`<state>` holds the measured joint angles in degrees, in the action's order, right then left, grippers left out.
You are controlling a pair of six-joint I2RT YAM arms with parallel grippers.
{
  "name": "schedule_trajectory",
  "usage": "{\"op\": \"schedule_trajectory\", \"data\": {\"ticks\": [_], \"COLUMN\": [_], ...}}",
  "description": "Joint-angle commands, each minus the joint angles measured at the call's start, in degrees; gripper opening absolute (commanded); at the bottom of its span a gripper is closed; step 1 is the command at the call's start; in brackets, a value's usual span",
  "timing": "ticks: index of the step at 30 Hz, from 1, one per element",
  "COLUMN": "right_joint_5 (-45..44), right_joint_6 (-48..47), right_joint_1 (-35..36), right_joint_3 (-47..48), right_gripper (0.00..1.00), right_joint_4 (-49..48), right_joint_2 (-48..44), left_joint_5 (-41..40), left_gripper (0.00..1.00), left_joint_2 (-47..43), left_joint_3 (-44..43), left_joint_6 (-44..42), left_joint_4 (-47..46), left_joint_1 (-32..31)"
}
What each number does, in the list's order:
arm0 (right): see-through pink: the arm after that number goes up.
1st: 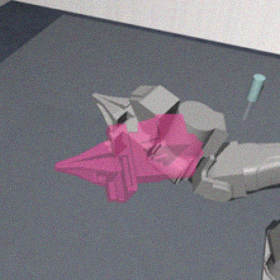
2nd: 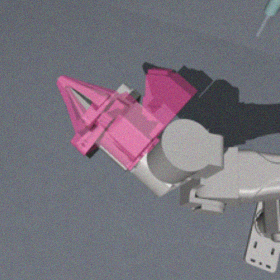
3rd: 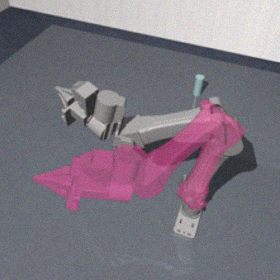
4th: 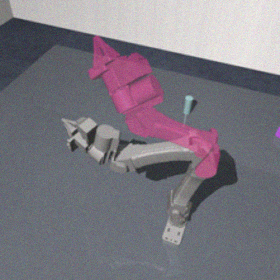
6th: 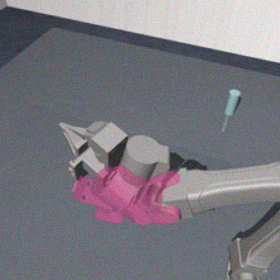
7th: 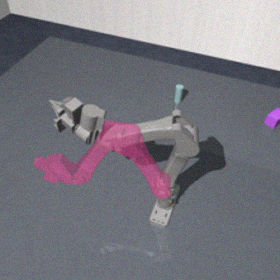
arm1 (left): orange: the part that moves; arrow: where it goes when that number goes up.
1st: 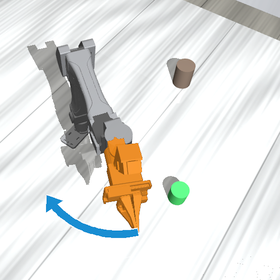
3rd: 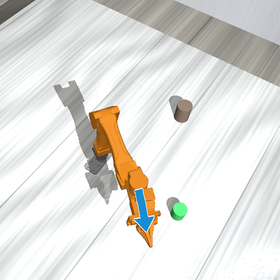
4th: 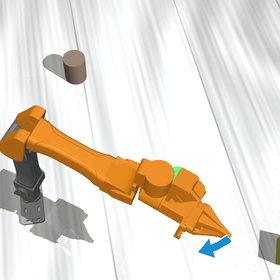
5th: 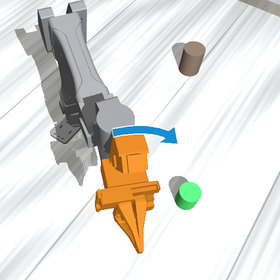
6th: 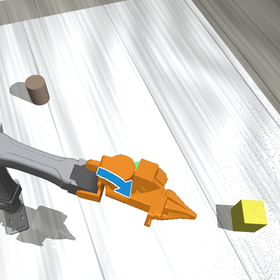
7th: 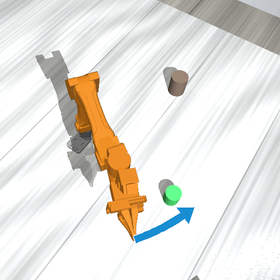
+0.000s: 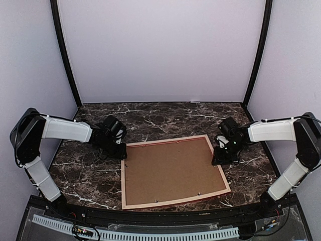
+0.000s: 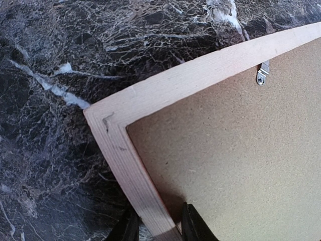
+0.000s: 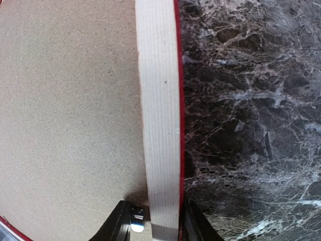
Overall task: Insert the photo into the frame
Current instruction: Press the fastener onto the backboard.
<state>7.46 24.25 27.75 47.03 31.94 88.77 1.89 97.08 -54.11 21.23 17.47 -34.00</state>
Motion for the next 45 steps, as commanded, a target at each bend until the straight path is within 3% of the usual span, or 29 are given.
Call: {"op": "schedule_trajectory", "data": {"ticks": [1,13,22,33,45], "right_joint_5": [0.28,1.76,2.57,1.89,3.3], "right_joint_6": [-0.35,-1.07,-1.66,-1.51,-1.83], "right_joint_1": [-0.45,-0.79,-0.77,-1.49,-4.04], "right_joint_3": [-1.14,-1.14,-1.15,-0.09,-1.0], "right_gripper": [0.35,0.45,0.45,0.41,0.24], "right_joint_4": [6.42,7.64,8.24,5.41,2.53], "right_joint_2": [-0.49,-1.24,-1.52,0.32,0.7], "left_joint_5": [0.11,-0.16,-0.1,-0.09,-0.11], "left_gripper": [0.3,0.3,0.3,0.3,0.3], "left_joint_2": [1.1,1.14,1.36,0.92,0.95], "left_joint_3": [0.1,0.15,0.12,0.21,0.23], "left_joint_6": [0.08,0.21,0.22,0.21,0.21], "left_joint_4": [3.69,3.7,3.76,3.96,3.99], "left_joint_1": [-0.63,-0.63,-0.63,-0.63,-0.63]}}
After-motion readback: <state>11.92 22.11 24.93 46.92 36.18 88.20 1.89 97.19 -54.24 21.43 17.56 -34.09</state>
